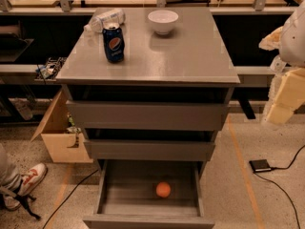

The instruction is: Pick orange from bottom drawer and place on counter

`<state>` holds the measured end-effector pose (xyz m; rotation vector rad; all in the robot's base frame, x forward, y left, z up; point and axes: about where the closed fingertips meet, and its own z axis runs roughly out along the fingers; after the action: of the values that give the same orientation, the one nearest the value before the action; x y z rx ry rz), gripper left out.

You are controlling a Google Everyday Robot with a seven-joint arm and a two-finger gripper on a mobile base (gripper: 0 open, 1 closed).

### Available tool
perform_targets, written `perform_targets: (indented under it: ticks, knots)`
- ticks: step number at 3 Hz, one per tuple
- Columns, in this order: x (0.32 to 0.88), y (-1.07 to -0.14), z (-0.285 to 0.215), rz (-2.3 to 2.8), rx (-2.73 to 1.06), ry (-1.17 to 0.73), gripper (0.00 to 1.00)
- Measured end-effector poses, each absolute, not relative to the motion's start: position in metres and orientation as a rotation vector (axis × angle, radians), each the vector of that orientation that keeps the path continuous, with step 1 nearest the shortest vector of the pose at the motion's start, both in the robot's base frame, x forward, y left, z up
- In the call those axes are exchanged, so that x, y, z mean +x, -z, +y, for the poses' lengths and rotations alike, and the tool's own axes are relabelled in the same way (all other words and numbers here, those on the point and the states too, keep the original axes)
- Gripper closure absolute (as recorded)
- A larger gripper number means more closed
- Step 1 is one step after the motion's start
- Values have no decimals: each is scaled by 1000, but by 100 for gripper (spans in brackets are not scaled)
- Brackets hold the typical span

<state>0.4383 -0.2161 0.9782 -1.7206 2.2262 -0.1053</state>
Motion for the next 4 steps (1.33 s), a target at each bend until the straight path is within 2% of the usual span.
perform_targets:
  ticks: [2,4]
  knots:
    - [436,-949,-212,2255,-1685,65,0]
    - [420,-815,-192,2331,-1447,-73,0]
